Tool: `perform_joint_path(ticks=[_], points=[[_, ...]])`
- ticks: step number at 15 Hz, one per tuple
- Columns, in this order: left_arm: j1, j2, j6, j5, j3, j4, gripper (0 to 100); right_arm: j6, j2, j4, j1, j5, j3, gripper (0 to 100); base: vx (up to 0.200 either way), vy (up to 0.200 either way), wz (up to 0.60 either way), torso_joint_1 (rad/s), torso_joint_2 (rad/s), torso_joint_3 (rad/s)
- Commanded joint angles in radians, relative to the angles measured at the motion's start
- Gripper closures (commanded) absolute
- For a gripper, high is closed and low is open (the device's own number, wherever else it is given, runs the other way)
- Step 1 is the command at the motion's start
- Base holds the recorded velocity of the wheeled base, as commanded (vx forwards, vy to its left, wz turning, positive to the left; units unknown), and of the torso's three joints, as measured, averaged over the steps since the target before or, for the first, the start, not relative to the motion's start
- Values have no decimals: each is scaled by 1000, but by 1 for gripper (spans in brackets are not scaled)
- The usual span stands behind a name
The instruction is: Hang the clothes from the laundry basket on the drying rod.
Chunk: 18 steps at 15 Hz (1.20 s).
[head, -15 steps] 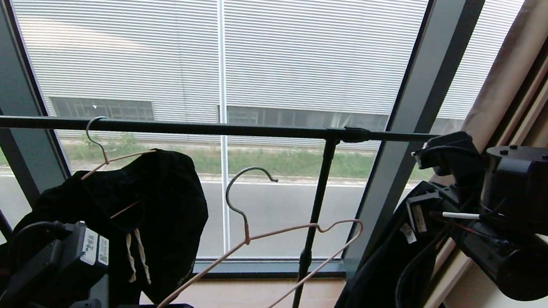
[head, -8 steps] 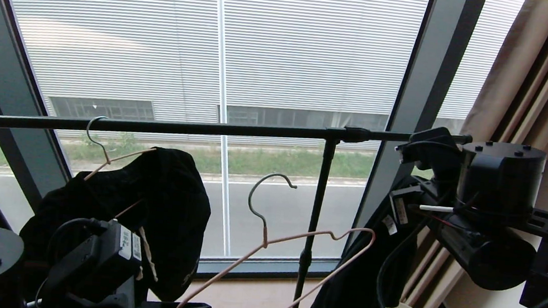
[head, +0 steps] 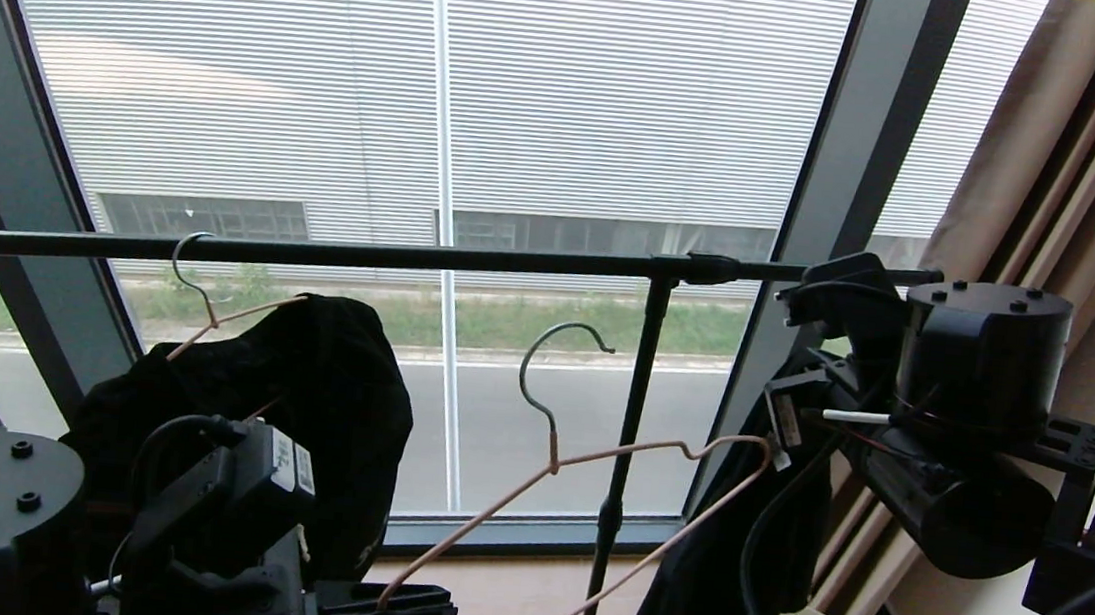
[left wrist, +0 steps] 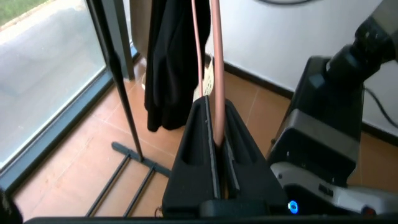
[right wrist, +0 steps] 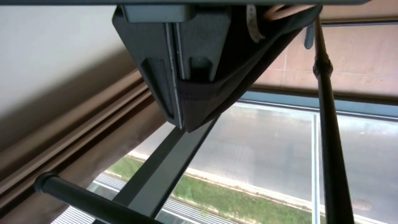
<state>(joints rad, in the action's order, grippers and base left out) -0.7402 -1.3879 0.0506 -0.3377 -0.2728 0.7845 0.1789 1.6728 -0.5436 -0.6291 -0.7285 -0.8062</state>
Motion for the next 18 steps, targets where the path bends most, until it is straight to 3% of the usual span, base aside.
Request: perform_joint_path(ticks=[1,15,18], points=[[1,-45,3,2,-3,38,100,-1,-2,1,-9,0,9,100,0,0,0,0,0,0],[1,-77,23,2,-34,70,100,-1,33,-65,-34,-52,-8,100,0,0,0,0,0,0],[2,-143,32,8,-42,142,100,-1,5,-64,-52,-54,12,100,0,0,0,0,0,0]])
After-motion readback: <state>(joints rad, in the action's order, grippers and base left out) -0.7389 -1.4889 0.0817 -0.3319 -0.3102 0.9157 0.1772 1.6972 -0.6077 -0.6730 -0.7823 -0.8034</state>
